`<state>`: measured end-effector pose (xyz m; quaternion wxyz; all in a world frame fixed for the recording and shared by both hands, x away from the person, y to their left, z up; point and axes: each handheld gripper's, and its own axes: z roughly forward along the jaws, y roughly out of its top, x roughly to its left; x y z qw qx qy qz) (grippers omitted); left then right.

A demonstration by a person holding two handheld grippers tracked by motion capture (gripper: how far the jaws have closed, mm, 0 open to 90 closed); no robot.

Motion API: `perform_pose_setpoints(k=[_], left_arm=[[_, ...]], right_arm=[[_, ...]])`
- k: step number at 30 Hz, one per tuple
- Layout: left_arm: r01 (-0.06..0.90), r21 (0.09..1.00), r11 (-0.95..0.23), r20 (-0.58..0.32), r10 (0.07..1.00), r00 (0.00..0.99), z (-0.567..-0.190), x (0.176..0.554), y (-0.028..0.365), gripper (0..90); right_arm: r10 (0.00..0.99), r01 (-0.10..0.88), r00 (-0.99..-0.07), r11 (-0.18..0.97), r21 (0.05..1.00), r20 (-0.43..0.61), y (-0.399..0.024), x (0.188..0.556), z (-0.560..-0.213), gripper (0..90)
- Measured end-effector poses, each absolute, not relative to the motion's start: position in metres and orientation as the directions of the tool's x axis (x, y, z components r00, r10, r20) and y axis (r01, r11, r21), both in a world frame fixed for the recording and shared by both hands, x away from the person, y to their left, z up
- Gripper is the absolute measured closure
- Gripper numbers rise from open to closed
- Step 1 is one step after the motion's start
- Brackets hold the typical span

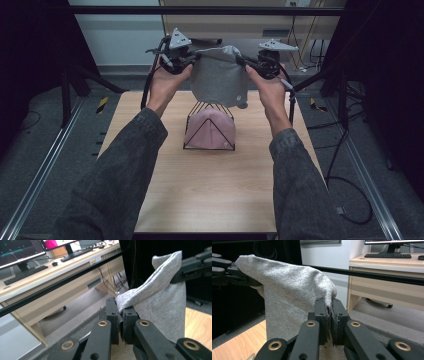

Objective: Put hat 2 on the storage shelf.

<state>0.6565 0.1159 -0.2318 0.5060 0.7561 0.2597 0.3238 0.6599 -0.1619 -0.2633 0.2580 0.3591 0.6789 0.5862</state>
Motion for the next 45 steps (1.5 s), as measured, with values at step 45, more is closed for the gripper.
perform_pose_setpoints(k=[45], left_arm=[[0.202,0.874,-0.442,0.199,0.704,0.682,-0.298,0.629,0.136,86.7]], right_arm=[[0.765,0.284,-0.644,0.205,0.937,0.028,-0.135,0.638,-0.326,85.1]])
